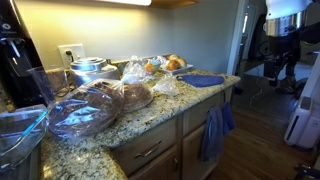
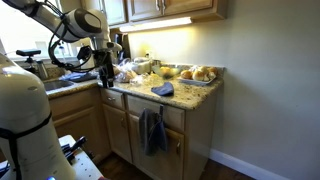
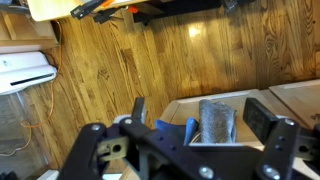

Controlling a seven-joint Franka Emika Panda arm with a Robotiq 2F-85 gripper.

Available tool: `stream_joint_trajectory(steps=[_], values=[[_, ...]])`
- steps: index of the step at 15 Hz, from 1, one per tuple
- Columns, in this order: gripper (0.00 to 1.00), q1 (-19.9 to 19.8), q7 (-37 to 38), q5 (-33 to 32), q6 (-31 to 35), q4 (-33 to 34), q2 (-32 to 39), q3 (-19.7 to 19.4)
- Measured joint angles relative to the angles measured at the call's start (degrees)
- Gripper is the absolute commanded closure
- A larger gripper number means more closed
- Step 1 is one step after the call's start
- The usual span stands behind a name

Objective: Take the blue towel hanging to the drawer and put it on the counter

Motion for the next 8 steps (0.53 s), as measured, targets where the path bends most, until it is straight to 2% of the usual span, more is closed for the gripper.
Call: stream_joint_trajectory(steps=[3,8], values=[[0.0,-0.65,-0.01,-1.08,4.33,0.55,2.28,-1.97],[0.0,-2.33,-1.04,-5.68,15.48,1.71,9.44,-5.19]])
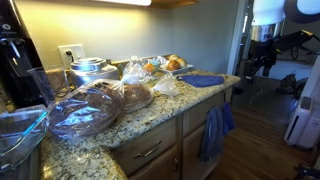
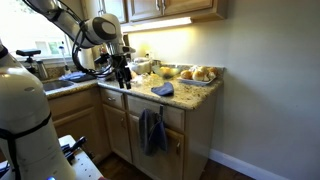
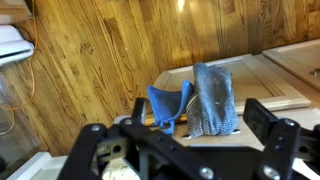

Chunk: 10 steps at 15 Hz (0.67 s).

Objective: Take the blue towel hanging to the drawer and put it on the counter

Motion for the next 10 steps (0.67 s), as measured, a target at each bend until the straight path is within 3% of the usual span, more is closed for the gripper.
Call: stream_joint_trajectory(steps=[5,10], values=[[0.0,-0.5,-2.67,-5.19,9.96,0.16,6.89,-2.63],[0.0,-0.49,-4.99,-5.79,11.43,0.13,8.66,-3.41]])
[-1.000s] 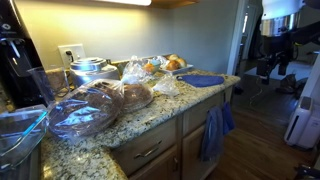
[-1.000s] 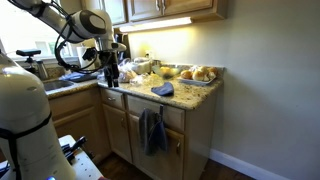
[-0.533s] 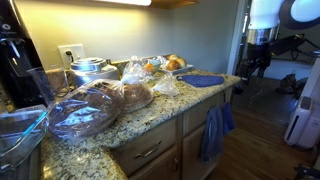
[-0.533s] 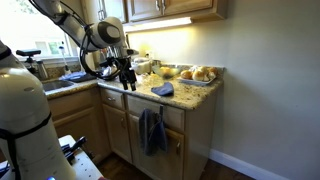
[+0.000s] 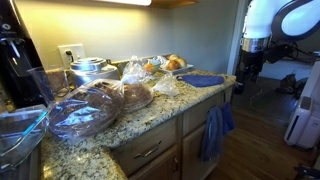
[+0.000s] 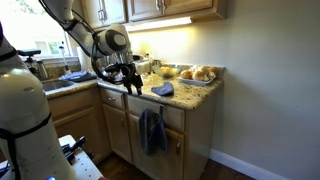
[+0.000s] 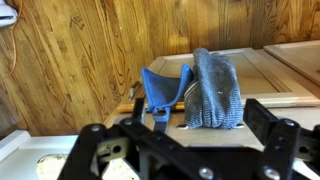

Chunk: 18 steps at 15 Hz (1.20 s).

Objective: Take the blue towel hanging to the drawer and put it on the counter

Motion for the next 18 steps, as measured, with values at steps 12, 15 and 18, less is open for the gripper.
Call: stream_joint_trajectory(steps=[12,15,18], values=[[0.0,-1.17,-0.27,-6.04,14.73,-7.79,0.71,-2.01],[0.0,-3.09,-1.86,-9.26,22.71,-10.39,2.44,-2.68],[0.0,-5.27,-3.15,-13.05,29.16,-10.1,7.05,-4.05]])
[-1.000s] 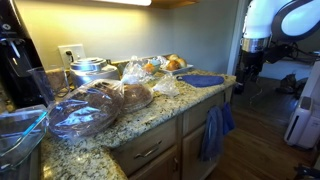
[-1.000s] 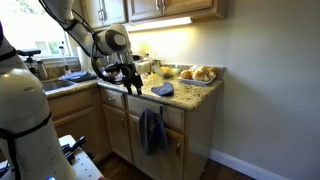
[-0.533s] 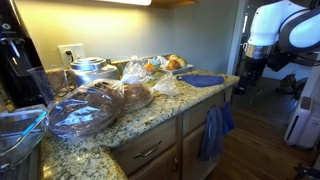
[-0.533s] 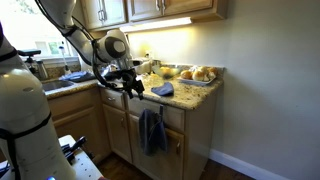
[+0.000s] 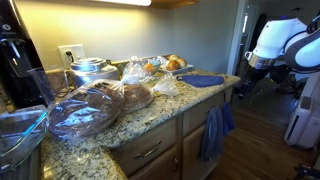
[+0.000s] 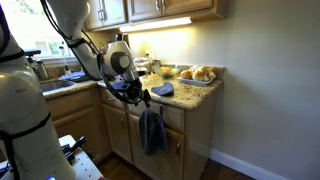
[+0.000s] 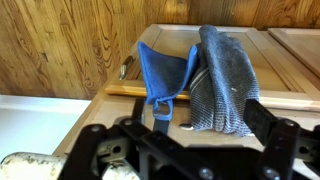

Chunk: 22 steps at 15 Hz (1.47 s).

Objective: Take the blue towel hanging to the drawer and put it on the counter

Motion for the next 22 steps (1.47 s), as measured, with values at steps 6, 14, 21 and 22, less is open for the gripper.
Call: stream_joint_trajectory(steps=[6,14,21,22], values=[[0.0,-3.08,-2.21,-7.08,6.15,0.5,8.39,-2.34],[0.0,-3.38,-2.86,-10.14,7.52,0.84,10.73,-3.43],[0.0,-3.42,-2.86,-16.31,10.39,3.04,14.8,-6.23],[0.0,-3.43,-2.86,-17.82,11.61,3.4,15.71,-7.15]])
